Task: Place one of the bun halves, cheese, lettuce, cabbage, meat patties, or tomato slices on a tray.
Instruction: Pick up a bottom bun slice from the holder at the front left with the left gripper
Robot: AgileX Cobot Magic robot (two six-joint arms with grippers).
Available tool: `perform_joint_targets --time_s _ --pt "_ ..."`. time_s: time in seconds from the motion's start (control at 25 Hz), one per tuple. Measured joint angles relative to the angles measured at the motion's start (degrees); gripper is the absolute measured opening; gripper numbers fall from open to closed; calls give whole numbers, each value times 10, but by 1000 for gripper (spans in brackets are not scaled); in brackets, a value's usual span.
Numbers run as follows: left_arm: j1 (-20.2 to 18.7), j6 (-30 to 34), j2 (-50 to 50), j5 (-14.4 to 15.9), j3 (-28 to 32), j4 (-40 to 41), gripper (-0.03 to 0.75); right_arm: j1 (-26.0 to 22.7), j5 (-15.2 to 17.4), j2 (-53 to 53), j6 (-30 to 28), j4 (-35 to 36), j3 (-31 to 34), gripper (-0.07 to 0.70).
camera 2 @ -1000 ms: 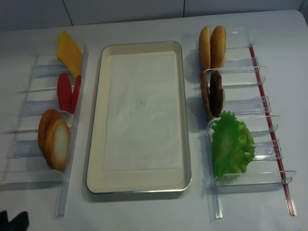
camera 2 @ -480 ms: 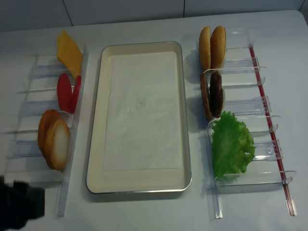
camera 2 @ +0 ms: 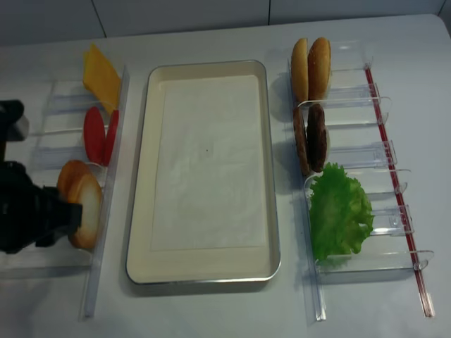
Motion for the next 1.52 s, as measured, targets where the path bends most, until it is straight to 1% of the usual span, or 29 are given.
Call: perform_joint_targets --time_s 0.04,0.08,0.12,0.32,0.56,0.8,1.04,1.24,1.44,1.52 --pt "0 1 12 -6 -4 0 316 0 0 0 0 0 0 142" --pt "0 1 39 -20 -10 -1 316 0 0 0 0 0 0 142" --pt "0 1 46 -23 -11 -1 316 0 0 0 0 0 0 142" --pt "0 3 69 -30 -12 -2 316 0 0 0 0 0 0 142" --pt "0 5 95 -46 -12 -4 316 0 0 0 0 0 0 142" --pt "0 10 109 -47 -16 -16 314 0 0 0 0 0 0 142" --pt "0 27 121 -46 -17 -35 288 0 0 0 -1 0 0 142" --pt "0 25 126 -29 -22 -35 278 0 0 0 -1 0 0 142" --pt "0 9 126 -21 -23 -28 275 0 0 0 -1 0 0 142" --pt "0 -18 126 -20 -23 -6 248 0 0 0 -1 0 0 142"
